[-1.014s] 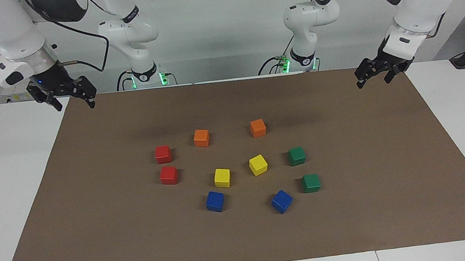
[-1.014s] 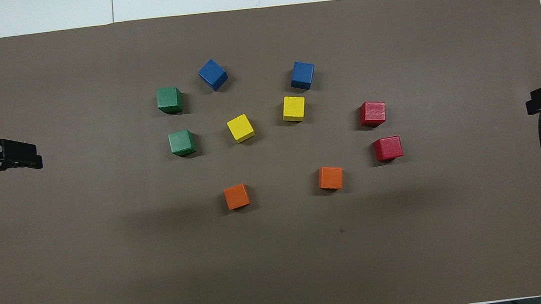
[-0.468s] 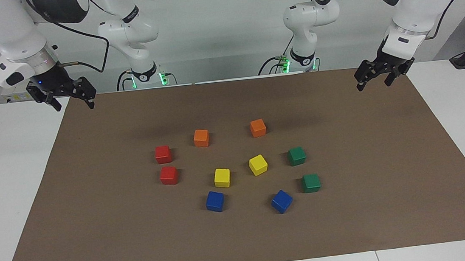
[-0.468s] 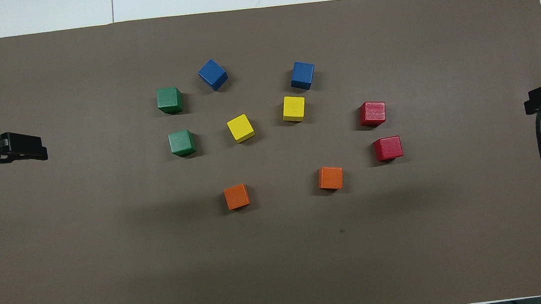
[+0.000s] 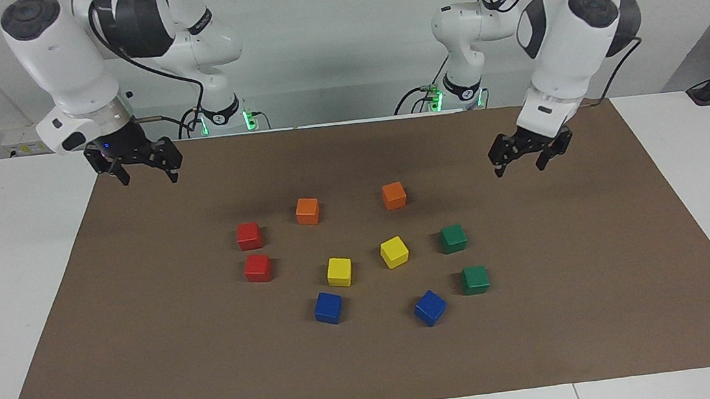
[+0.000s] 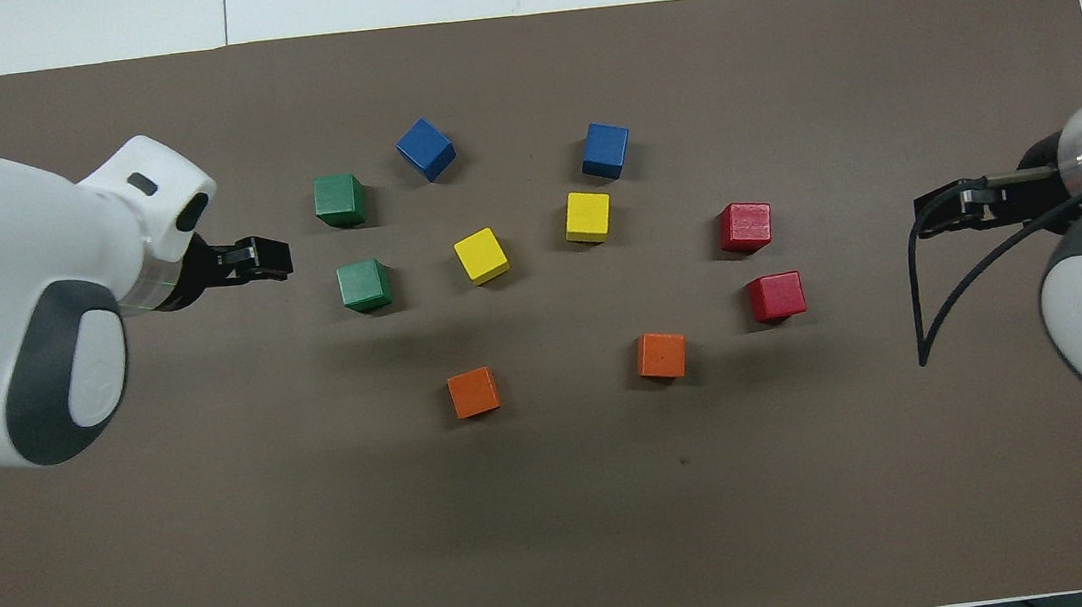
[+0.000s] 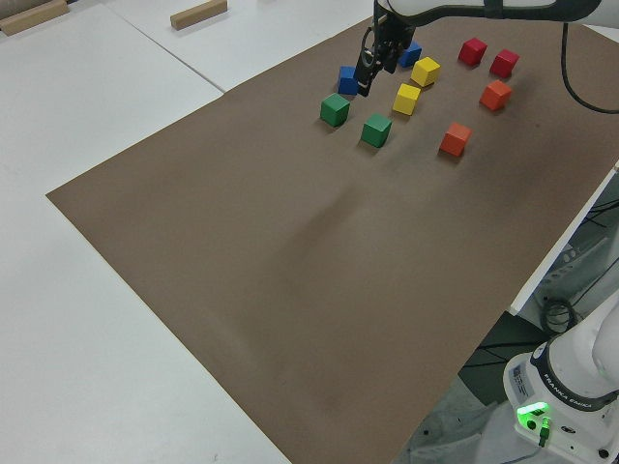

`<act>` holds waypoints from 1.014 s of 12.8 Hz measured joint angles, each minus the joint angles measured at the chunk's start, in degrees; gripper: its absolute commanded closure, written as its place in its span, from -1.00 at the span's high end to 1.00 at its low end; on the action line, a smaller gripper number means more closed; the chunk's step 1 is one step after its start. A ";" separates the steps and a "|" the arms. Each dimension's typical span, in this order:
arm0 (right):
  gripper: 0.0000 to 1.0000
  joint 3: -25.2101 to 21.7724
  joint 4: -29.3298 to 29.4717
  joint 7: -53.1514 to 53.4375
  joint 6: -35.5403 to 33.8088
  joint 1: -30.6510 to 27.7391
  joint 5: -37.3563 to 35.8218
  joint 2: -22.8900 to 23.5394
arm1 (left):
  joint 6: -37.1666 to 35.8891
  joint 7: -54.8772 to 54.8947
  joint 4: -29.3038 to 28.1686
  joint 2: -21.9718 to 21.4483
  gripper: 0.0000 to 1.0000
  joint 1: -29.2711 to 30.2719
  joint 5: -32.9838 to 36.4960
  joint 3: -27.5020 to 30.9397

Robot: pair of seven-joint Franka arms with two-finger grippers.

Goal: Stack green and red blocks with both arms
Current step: 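Grasp a green block with the left gripper while the right gripper grasps red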

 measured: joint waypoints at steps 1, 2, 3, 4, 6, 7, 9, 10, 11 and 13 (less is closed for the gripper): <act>0.98 0.01 -2.20 1.18 2.92 0.88 0.03 0.34 | 2.88 -0.32 -0.02 2.92 1.00 -1.07 0.00 0.00; 0.98 0.02 -3.81 2.77 5.36 2.11 0.04 1.00 | 5.56 -0.68 -0.01 5.71 1.00 -2.01 0.00 0.00; 0.98 0.05 -4.64 4.47 7.19 3.39 0.04 1.94 | 7.61 -1.28 0.03 7.97 1.00 -2.68 0.00 0.03; 0.98 0.08 -5.11 5.99 9.09 4.49 0.04 3.03 | 9.62 -2.56 0.07 9.87 1.00 -3.26 0.00 0.01; 0.98 0.11 -6.05 7.24 13.07 5.40 0.05 5.43 | 13.48 -5.75 0.12 13.14 1.00 -5.04 0.00 0.02; 0.98 0.10 -6.85 7.51 15.16 5.72 0.08 6.59 | 14.30 -6.41 0.16 14.10 1.00 -5.66 0.00 0.05; 0.98 0.13 -8.50 9.59 18.86 6.95 0.09 8.17 | 14.53 -6.60 0.18 14.47 1.00 -5.86 0.05 0.12; 0.98 0.14 -9.41 10.33 20.48 7.60 0.09 8.61 | 14.42 -6.65 0.15 14.46 1.00 -5.85 0.07 0.18; 0.98 0.15 -10.19 10.76 21.70 8.01 0.09 8.89 | 14.38 -7.12 -0.07 14.47 1.00 -5.91 0.07 0.14; 0.98 0.16 -11.09 11.24 23.27 8.60 0.09 9.36 | 14.38 -9.87 -0.90 14.49 1.00 -6.88 0.08 0.09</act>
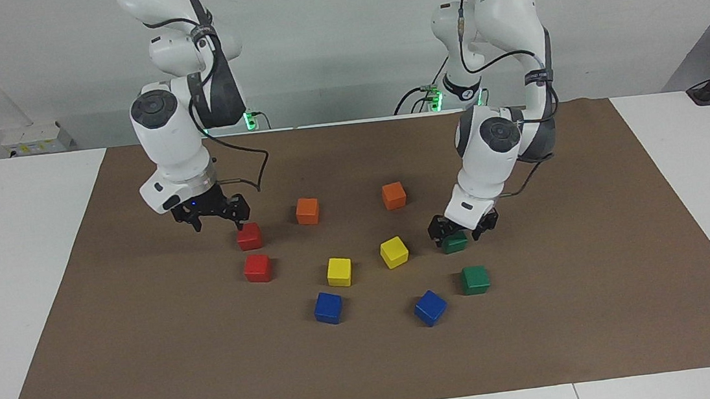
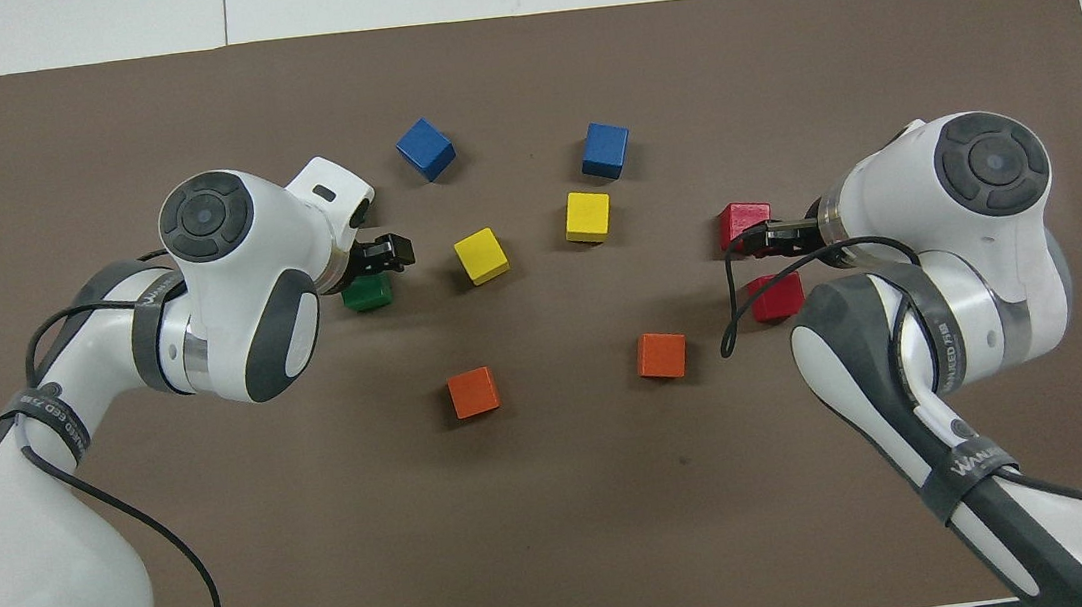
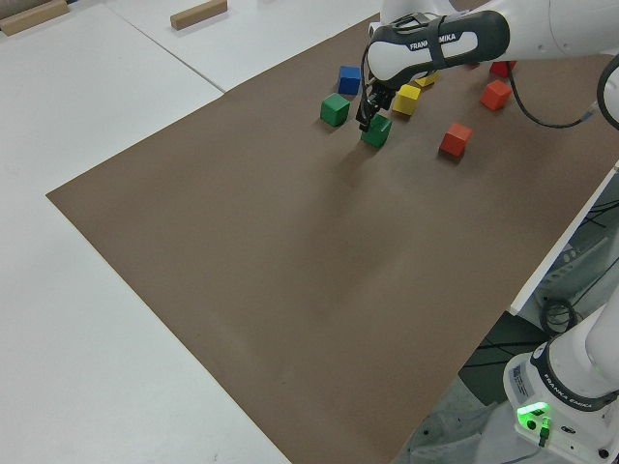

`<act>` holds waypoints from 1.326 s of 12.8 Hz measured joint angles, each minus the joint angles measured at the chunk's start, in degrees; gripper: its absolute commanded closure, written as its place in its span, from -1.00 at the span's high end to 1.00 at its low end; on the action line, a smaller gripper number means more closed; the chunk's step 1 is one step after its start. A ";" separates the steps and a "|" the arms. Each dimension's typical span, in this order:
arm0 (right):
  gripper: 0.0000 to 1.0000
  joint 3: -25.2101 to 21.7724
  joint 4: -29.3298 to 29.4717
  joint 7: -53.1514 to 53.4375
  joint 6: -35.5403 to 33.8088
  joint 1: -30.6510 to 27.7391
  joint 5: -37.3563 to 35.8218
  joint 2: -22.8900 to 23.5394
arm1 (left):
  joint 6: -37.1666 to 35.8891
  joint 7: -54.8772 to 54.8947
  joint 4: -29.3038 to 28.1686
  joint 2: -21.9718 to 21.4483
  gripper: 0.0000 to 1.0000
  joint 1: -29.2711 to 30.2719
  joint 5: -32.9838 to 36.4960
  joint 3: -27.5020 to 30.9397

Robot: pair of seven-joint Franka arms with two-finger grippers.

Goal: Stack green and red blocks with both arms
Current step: 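Grasp a green block with the left gripper while the right gripper grasps red, then set the green block down outward while the right gripper carries the red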

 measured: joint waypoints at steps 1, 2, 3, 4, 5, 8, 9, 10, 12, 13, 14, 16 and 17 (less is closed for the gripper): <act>0.98 0.00 -0.24 0.18 0.61 0.21 0.00 0.24 | 0.00 -0.86 -0.26 0.00 1.00 -0.42 0.00 0.02; 0.98 0.00 -0.55 0.22 0.96 0.33 0.01 0.42 | 0.00 -1.38 -0.62 -0.01 1.00 -0.62 0.01 0.00; 0.98 0.00 -1.05 0.22 1.64 0.35 0.02 0.67 | 0.02 -1.65 -1.20 -0.02 1.00 -0.71 0.01 -0.01; 0.98 0.00 -1.96 0.22 2.95 0.37 0.02 0.91 | 0.13 -1.85 -1.73 -0.02 1.00 -0.83 0.01 -0.01; 0.98 0.00 -3.16 0.22 4.68 0.44 0.03 1.08 | 0.37 -2.02 -1.96 -0.03 0.97 -0.90 0.01 0.01; 0.98 0.01 -5.67 0.24 7.52 0.94 0.03 1.51 | 2.91 -2.23 -3.12 -0.03 0.58 -0.90 0.02 0.17; 0.98 0.01 -5.95 0.25 7.73 1.08 0.03 1.60 | 4.23 -2.32 -3.94 -0.03 0.33 -0.92 0.02 0.17; 0.95 0.01 -6.24 0.31 8.20 1.36 0.04 1.67 | 5.21 -2.37 -4.72 -0.02 -0.34 -0.94 0.02 0.17; 0.95 0.02 -7.34 0.93 9.87 1.98 0.05 1.84 | 5.89 -2.38 -5.29 -0.03 -1.00 -0.97 0.63 0.17; 0.95 0.02 -7.98 1.02 10.62 2.09 0.05 1.97 | 5.98 -2.39 -5.28 -0.03 -1.00 -0.98 1.36 0.22; 0.95 0.02 -8.38 1.03 10.81 2.10 0.05 2.09 | 6.06 -2.39 -5.26 -0.05 -1.00 -0.97 2.08 0.32; 0.68 0.02 -8.92 1.03 10.84 2.11 0.05 2.18 | 6.19 -2.39 -5.16 -0.05 -1.00 -0.97 2.68 0.68; 0.41 0.02 -9.06 1.03 10.85 2.11 0.05 2.20 | 6.25 -2.39 -4.90 -0.11 -1.00 -0.87 2.70 0.90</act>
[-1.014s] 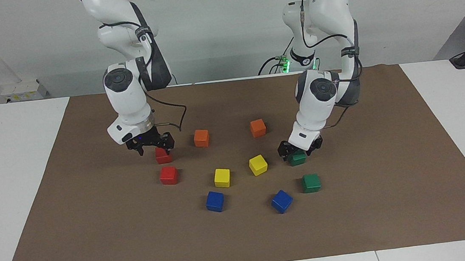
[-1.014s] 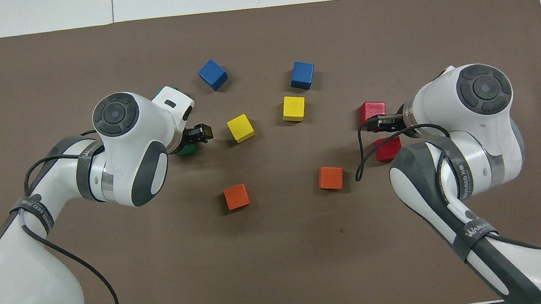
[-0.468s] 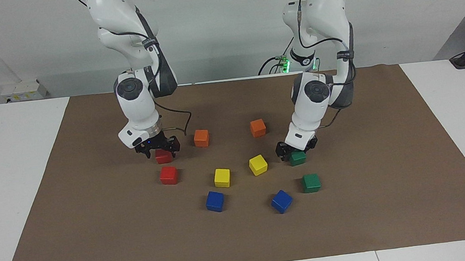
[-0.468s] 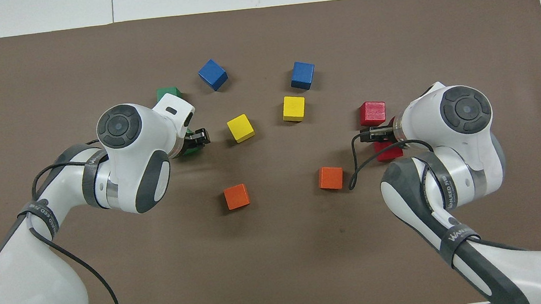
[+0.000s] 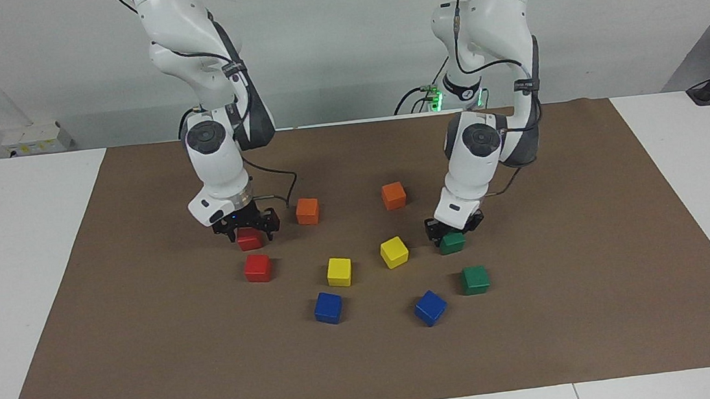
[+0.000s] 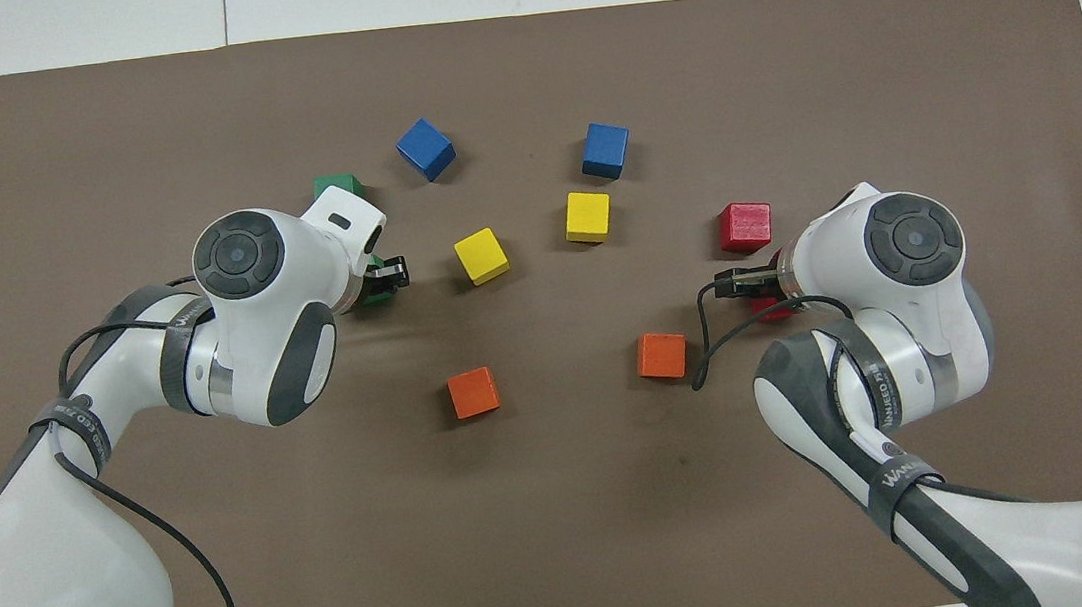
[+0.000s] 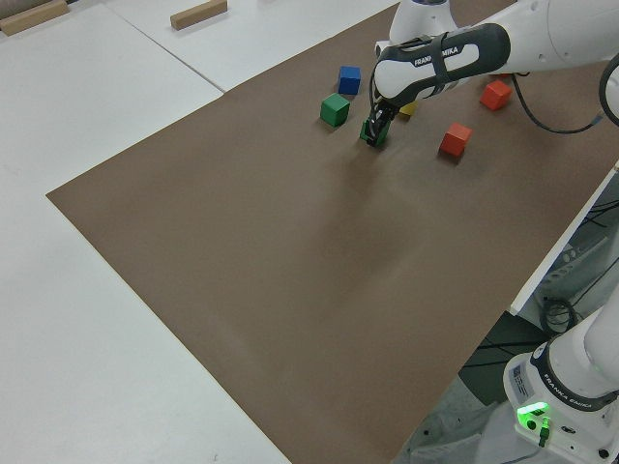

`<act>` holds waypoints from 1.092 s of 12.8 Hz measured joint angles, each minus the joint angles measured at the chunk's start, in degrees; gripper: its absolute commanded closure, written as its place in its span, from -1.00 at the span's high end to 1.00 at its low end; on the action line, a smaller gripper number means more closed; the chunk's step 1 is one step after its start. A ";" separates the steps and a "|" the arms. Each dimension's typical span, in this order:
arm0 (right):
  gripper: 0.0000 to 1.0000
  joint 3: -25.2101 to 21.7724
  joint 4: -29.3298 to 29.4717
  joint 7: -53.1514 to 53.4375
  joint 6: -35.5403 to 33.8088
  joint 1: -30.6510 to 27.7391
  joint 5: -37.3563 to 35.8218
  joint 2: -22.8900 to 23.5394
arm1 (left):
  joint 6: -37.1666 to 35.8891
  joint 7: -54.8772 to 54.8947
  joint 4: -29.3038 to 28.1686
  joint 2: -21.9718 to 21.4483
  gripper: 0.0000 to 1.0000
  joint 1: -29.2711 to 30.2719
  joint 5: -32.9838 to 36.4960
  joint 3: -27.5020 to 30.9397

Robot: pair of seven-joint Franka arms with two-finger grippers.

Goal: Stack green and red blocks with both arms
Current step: 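Set the green block down outward while the right gripper carries the red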

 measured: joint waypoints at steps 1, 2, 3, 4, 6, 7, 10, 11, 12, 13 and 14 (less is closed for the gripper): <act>0.09 0.00 -0.02 0.00 0.00 0.00 0.00 0.00 | -0.24 0.00 0.75 -0.14 -1.00 0.54 0.01 0.16; -0.20 0.00 -0.03 0.00 0.00 0.00 0.00 0.00 | -1.05 0.01 1.93 -0.39 -1.00 1.83 0.02 0.35; -0.49 0.00 -0.04 0.00 0.00 0.00 0.00 0.00 | -2.68 0.53 3.07 -1.04 -1.00 3.77 0.13 0.45; -0.61 0.00 -0.03 0.00 0.00 0.01 0.00 0.00 | -4.53 2.43 3.78 -2.03 -1.00 6.24 0.29 0.55; -0.63 -0.01 0.19 -0.01 -0.36 0.00 0.00 0.00 | -7.58 10.58 3.99 -4.10 -1.00 12.50 0.37 0.74; -0.63 -0.05 1.30 -0.17 -2.35 -0.14 -0.02 -0.04 | -8.44 15.59 3.96 -4.60 -1.00 16.03 0.39 0.81; -0.63 -0.42 10.62 -5.03 -15.02 -3.15 -0.04 -1.16 | -8.66 30.56 3.31 -4.69 -1.00 26.35 0.41 0.91; -0.63 -0.49 13.31 -9.23 -17.53 -5.97 -0.05 -1.99 | -8.61 34.43 2.63 -4.68 -1.00 29.22 0.41 0.90; -0.63 -0.59 15.06 -14.33 -18.42 -9.54 -0.03 -2.62 | -8.25 37.68 1.65 -4.65 -1.00 31.40 0.41 0.87; -0.62 -0.71 15.82 -18.34 -18.26 -12.65 0.00 -2.77 | -7.34 39.44 0.53 -4.62 -1.00 32.62 0.41 0.85; -0.62 -0.83 15.96 -20.91 -17.86 -14.96 0.00 -2.68 | -5.47 40.05 -0.85 -4.56 -1.00 33.07 0.41 0.84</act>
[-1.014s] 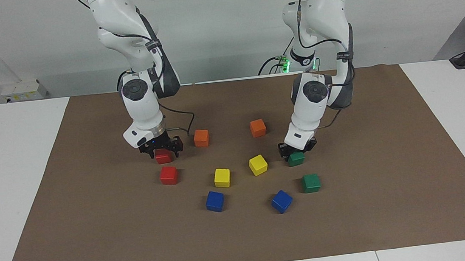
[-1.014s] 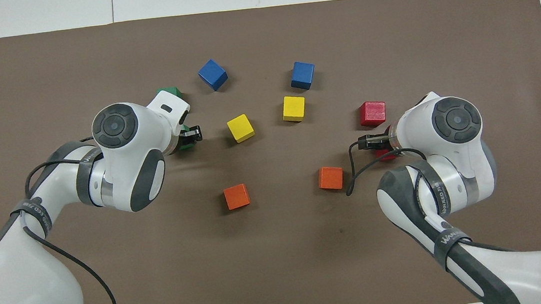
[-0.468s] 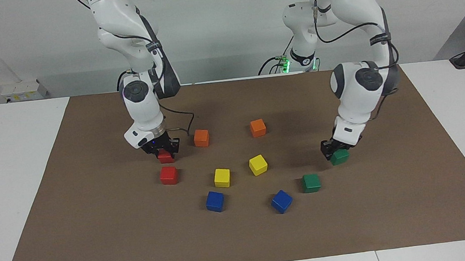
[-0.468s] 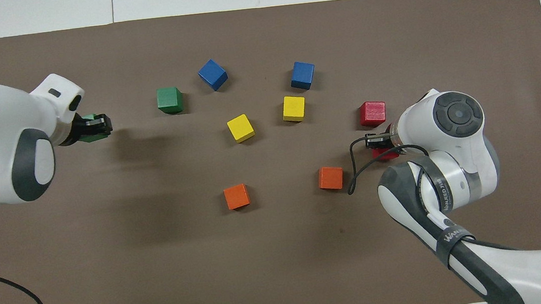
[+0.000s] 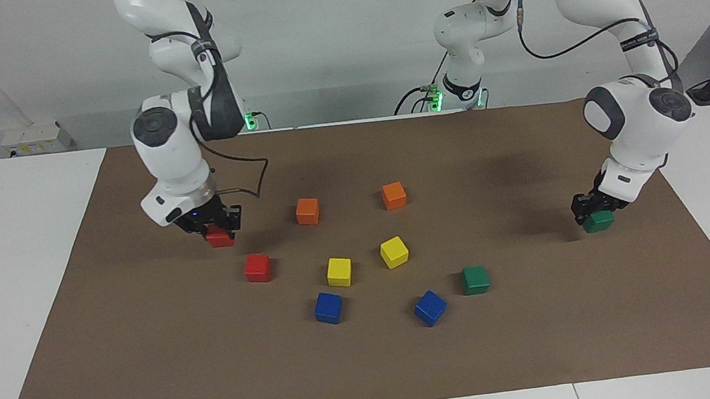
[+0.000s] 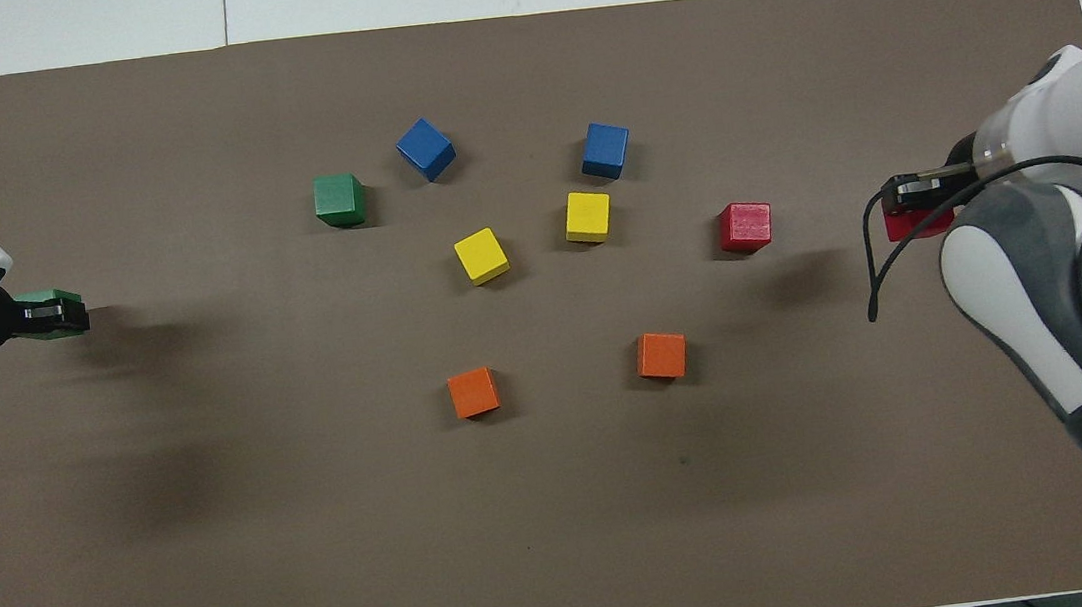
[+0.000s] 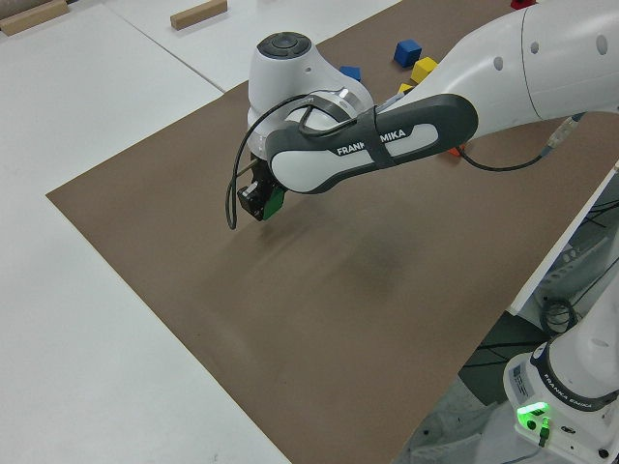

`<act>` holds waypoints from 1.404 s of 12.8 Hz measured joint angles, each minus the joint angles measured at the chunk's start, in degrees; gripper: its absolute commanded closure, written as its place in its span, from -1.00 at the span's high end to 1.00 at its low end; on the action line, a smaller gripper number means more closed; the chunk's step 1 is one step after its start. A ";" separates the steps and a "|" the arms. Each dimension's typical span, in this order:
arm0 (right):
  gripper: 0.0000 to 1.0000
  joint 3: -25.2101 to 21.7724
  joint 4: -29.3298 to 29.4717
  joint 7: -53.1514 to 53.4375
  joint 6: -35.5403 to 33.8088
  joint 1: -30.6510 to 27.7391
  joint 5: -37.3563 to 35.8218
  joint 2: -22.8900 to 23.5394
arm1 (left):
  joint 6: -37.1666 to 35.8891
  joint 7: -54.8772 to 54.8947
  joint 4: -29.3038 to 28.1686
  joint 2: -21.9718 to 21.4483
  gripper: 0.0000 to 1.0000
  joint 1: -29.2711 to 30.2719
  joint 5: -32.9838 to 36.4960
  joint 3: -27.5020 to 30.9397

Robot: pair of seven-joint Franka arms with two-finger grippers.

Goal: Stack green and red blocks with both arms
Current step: 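Set the green block down outward while the right gripper carries the red, then lower the red block with the right gripper while the left gripper reaches green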

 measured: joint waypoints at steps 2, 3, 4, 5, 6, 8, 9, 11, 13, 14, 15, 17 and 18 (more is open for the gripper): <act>-0.63 -0.07 -0.21 -3.41 1.57 -2.58 0.00 1.07 | 4.56 0.06 -3.16 0.44 -1.00 0.03 0.00 -0.14; -0.62 -0.06 -0.50 -5.13 3.09 -3.68 0.00 2.06 | 6.03 0.06 -4.02 0.87 -1.00 0.08 0.00 -0.14; -0.62 -0.07 -0.84 -7.01 4.81 -4.91 0.00 3.30 | 6.84 0.06 -4.31 1.29 -1.00 0.15 0.00 -0.15; -0.62 -0.08 -1.00 -8.78 6.30 -6.05 0.00 4.53 | 7.24 0.07 -4.31 1.48 -1.00 0.23 0.00 -0.19; -0.62 -0.09 -1.10 -9.96 7.43 -6.85 0.09 5.54 | 7.49 0.08 -4.32 1.51 -0.46 0.27 0.00 -0.23; -0.53 -0.01 -2.02 -10.54 9.46 -7.15 1.21 6.55 | 7.55 0.82 -4.32 1.52 1.00 0.27 0.00 -0.40; -0.50 0.16 -2.86 -10.54 10.11 -7.14 1.58 6.60 | 7.55 1.67 -4.31 1.52 1.00 0.26 0.00 -0.55; -0.50 0.34 -4.08 -10.54 10.30 -7.13 1.93 6.57 | 7.54 2.69 -4.04 1.51 1.00 0.26 0.00 -0.76; -0.50 0.28 -5.00 -10.57 10.83 -7.19 1.94 6.57 | 5.30 2.88 -1.52 1.47 1.00 0.17 0.00 -1.04; -0.50 0.25 -5.38 -10.59 11.29 -7.20 1.94 6.58 | 1.57 2.90 1.85 1.42 1.00 -0.45 0.00 -1.18; -0.50 0.24 -5.69 -10.59 12.01 -7.20 1.94 6.58 | -2.89 2.49 6.09 1.36 1.00 -1.93 0.00 -1.25; -0.50 0.23 -6.17 -10.59 12.91 -7.22 1.94 6.63 | -9.75 -2.55 13.66 1.37 1.00 -6.48 0.00 -1.36; -0.50 0.23 -6.39 -10.59 13.17 -7.23 1.94 6.78 | -11.25 -6.03 15.97 1.55 1.00 -9.24 0.00 -1.41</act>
